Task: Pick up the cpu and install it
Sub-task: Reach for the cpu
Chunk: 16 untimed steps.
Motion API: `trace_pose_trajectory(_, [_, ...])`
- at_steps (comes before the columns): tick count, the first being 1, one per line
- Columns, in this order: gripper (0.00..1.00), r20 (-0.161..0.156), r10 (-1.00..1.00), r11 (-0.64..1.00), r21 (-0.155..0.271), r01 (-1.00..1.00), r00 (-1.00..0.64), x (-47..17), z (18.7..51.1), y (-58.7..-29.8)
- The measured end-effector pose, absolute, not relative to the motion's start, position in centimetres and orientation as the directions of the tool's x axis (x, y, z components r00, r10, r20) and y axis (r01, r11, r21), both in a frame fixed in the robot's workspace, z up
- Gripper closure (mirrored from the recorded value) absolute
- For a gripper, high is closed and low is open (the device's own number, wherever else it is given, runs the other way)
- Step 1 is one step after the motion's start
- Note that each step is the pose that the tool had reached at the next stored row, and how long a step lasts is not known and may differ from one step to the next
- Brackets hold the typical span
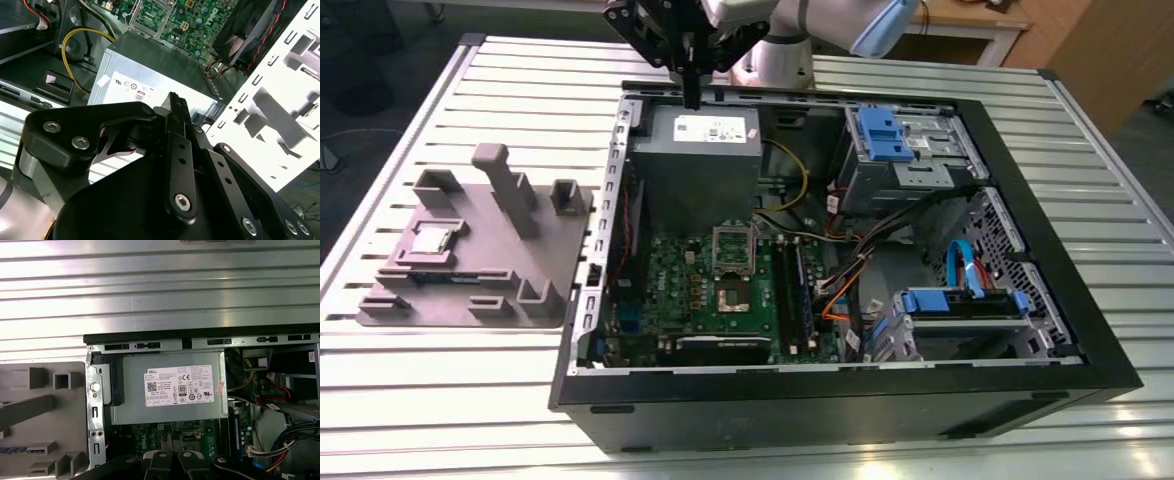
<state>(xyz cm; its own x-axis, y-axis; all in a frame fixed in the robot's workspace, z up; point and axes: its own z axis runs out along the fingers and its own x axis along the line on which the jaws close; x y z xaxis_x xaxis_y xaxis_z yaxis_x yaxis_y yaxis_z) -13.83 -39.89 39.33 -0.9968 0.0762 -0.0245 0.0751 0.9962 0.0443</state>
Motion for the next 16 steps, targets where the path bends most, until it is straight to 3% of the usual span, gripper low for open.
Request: trace_pose_trajectory(16, [0.90, -0.024, 0.076, 0.996, 0.044, 0.075, -0.997, -15.2, 39.1, -39.9])
